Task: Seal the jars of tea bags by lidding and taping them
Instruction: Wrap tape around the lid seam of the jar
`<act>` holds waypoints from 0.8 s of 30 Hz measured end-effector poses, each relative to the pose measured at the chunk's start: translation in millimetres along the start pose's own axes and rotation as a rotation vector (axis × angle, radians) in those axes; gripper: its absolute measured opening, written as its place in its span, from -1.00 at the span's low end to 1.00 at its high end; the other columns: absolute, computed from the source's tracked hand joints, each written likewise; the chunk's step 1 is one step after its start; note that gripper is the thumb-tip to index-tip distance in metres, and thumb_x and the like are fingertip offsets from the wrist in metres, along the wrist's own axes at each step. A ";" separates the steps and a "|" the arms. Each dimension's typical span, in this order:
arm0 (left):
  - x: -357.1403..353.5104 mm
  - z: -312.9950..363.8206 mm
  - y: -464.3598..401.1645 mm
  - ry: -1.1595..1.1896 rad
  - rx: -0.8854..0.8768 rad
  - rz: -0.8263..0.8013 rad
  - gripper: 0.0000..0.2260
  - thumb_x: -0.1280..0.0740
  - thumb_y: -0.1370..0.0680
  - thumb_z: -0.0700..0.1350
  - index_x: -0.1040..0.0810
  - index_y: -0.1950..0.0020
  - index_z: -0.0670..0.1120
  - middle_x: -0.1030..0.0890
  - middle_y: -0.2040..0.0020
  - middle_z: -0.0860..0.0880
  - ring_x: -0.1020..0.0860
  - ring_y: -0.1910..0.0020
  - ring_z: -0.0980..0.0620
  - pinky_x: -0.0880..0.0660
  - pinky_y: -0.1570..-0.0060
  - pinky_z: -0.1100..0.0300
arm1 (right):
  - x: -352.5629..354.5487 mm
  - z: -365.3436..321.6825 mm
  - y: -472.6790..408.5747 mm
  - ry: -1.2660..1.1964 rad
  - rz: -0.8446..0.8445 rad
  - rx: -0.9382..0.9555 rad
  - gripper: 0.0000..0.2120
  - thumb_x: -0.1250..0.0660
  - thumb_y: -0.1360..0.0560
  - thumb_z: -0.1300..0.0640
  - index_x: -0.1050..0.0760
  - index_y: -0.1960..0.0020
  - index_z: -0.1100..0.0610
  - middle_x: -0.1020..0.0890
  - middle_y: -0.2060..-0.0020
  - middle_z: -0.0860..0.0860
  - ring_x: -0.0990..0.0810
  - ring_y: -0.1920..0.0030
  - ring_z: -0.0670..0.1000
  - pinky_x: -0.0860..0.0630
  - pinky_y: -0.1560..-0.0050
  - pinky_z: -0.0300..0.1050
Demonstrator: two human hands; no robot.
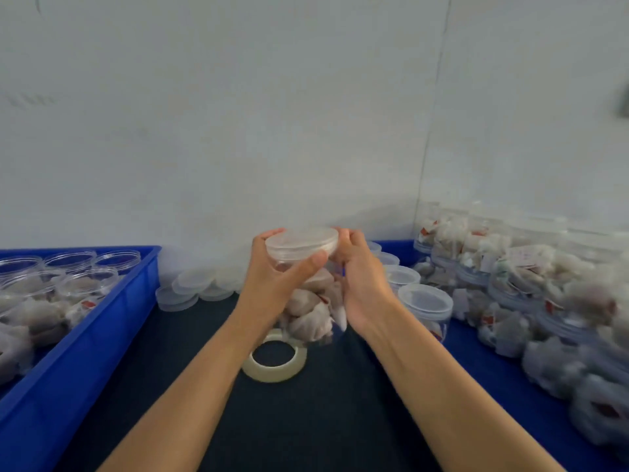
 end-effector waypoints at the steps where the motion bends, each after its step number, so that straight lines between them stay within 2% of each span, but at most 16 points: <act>1: -14.0 6.4 -6.8 -0.049 -0.016 -0.026 -0.19 -0.57 -0.23 0.26 -0.35 -0.28 -0.13 -0.55 -0.14 -0.04 -0.61 -0.03 0.16 -0.52 0.07 0.32 | 9.2 -16.4 -1.0 0.051 0.038 0.035 -0.79 -0.08 -0.68 0.12 -0.42 -0.19 0.17 -0.60 0.03 0.13 -0.65 0.17 0.00 -0.65 0.16 -0.06; 3: -41.0 18.4 -20.3 -0.154 -0.070 -0.056 -0.18 -0.51 -0.21 0.36 -0.34 -0.22 -0.12 -0.51 -0.10 0.01 -0.56 -0.05 0.11 -0.50 0.06 0.36 | 26.0 -48.5 -4.4 0.150 0.095 0.097 -0.77 -0.07 -0.68 0.11 -0.41 -0.22 0.17 -0.56 -0.06 0.17 -0.60 0.05 0.06 -0.63 0.03 0.00; 5: -67.0 30.5 -34.8 -0.219 -0.141 -0.051 -0.25 -0.53 -0.22 0.33 -0.30 -0.18 -0.05 -0.47 -0.07 0.07 -0.53 -0.04 0.16 -0.49 0.09 0.40 | 41.6 -78.4 -11.9 0.215 0.130 0.166 -0.74 -0.05 -0.68 0.10 -0.40 -0.24 0.19 -0.56 0.00 0.12 -0.58 0.11 0.00 -0.62 0.24 -0.21; 7: -92.8 34.7 -52.9 -0.270 -0.164 -0.052 -0.22 -0.53 -0.17 0.31 -0.31 -0.19 -0.04 -0.48 -0.11 -0.01 -0.53 -0.08 0.09 -0.53 0.03 0.28 | 57.1 -103.3 -23.4 0.267 0.163 0.221 -0.71 -0.02 -0.69 0.07 -0.37 -0.26 0.21 -0.54 0.08 0.03 -0.53 0.21 -0.09 -0.47 0.49 -0.36; 8: -105.5 33.4 -62.4 -0.298 -0.151 -0.065 -0.17 -0.51 -0.13 0.34 -0.32 -0.22 -0.05 -0.48 -0.15 -0.05 -0.53 -0.10 0.04 -0.55 -0.02 0.19 | 64.9 -112.6 -29.9 0.300 0.179 0.238 -0.71 -0.02 -0.69 0.05 -0.36 -0.26 0.20 -0.53 0.09 0.02 -0.52 0.22 -0.10 -0.44 0.52 -0.37; 11: -137.8 17.0 -91.0 -0.321 -0.083 -0.119 -0.07 -0.55 -0.09 0.32 -0.38 -0.30 -0.13 -0.51 -0.20 -0.10 -0.54 -0.15 -0.03 -0.56 -0.11 0.01 | 89.5 -125.1 -52.3 0.414 0.214 0.240 -0.77 -0.13 -0.65 -0.01 -0.33 -0.18 0.13 -0.52 0.04 0.02 -0.54 0.16 -0.08 -0.54 0.39 -0.24; 14: -162.7 -9.8 -115.4 -0.400 -0.039 -0.132 -0.23 -0.64 -0.19 0.13 -0.46 -0.28 -0.14 -0.54 -0.17 -0.10 -0.57 -0.09 -0.02 -0.57 -0.08 -0.01 | 119.4 -123.2 -78.1 0.462 0.219 0.217 -0.70 -0.30 -0.58 0.06 -0.30 -0.22 0.13 -0.51 -0.02 0.06 -0.57 0.12 -0.04 -0.61 0.22 -0.15; 16: -175.8 -24.5 -128.9 -0.419 -0.014 -0.132 -0.37 -0.64 -0.21 0.10 -0.52 -0.15 -0.12 -0.55 -0.08 -0.06 -0.57 -0.02 -0.06 -0.57 0.05 0.06 | 136.3 -120.0 -97.5 0.568 0.193 0.210 -0.54 -0.41 -0.50 0.14 -0.24 -0.28 0.12 -0.48 -0.07 0.07 -0.56 0.07 -0.05 -0.60 0.24 -0.22; 18: -187.7 -34.9 -141.1 -0.431 -0.038 -0.134 -0.63 -0.55 -0.25 0.07 -0.51 0.11 -0.06 -0.56 0.11 -0.01 -0.57 0.08 -0.15 -0.45 0.32 0.19 | 150.6 -116.5 -116.7 0.671 0.183 0.201 -0.38 -0.50 -0.42 0.21 -0.18 -0.30 0.11 -0.45 -0.02 0.03 -0.52 0.07 -0.10 -0.55 0.34 -0.34; 19: -192.7 -41.2 -146.5 -0.427 -0.046 -0.132 -0.71 -0.49 -0.26 0.04 -0.48 0.18 -0.05 -0.57 0.17 -0.01 -0.57 0.11 -0.16 -0.39 0.37 0.20 | 157.9 -114.2 -125.8 0.681 0.192 0.196 -0.32 -0.52 -0.39 0.23 -0.16 -0.32 0.12 -0.44 0.01 0.01 -0.51 0.09 -0.12 -0.52 0.38 -0.38; 21: -200.7 -56.9 -155.0 -0.383 -0.031 -0.130 -0.69 -0.47 -0.25 0.00 -0.50 0.12 -0.10 -0.61 0.13 -0.04 -0.58 0.12 -0.12 -0.46 0.29 0.12 | 171.5 -110.2 -143.4 0.697 0.233 0.215 -0.25 -0.55 -0.35 0.26 -0.16 -0.36 0.16 -0.46 0.01 0.01 -0.51 0.12 -0.11 -0.48 0.42 -0.44; 22: -204.7 -66.6 -158.1 -0.359 -0.015 -0.132 -0.66 -0.50 -0.28 -0.04 -0.52 0.04 -0.12 -0.63 0.08 -0.05 -0.58 0.10 -0.09 -0.52 0.19 0.07 | 177.0 -108.5 -151.5 0.733 0.261 0.237 -0.22 -0.56 -0.34 0.26 -0.16 -0.39 0.18 -0.47 -0.06 0.05 -0.53 0.07 -0.06 -0.50 0.37 -0.43; 23: -208.6 -75.8 -161.2 -0.339 -0.008 -0.139 -0.66 -0.51 -0.32 -0.11 -0.52 -0.03 -0.11 -0.64 0.03 -0.05 -0.59 0.06 -0.06 -0.55 0.09 0.06 | 182.5 -106.6 -159.7 0.784 0.293 0.264 -0.18 -0.57 -0.33 0.25 -0.16 -0.41 0.18 -0.46 -0.15 0.09 -0.55 -0.02 0.02 -0.57 0.23 -0.37; 24: -212.5 -84.8 -163.9 -0.309 -0.007 -0.154 -0.66 -0.50 -0.36 -0.17 -0.51 -0.09 -0.07 -0.64 -0.02 -0.04 -0.60 0.01 -0.03 -0.56 0.01 0.07 | 187.6 -104.1 -167.2 0.836 0.322 0.290 -0.15 -0.58 -0.31 0.23 -0.15 -0.43 0.17 -0.45 -0.23 0.12 -0.54 -0.13 0.10 -0.61 0.04 -0.21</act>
Point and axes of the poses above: each hand's wrist, its own y-axis away from the middle knuckle, its own x-axis out of the back of the hand, z = x × y, the point moved 8 cm from there along -y, towards the middle knuckle
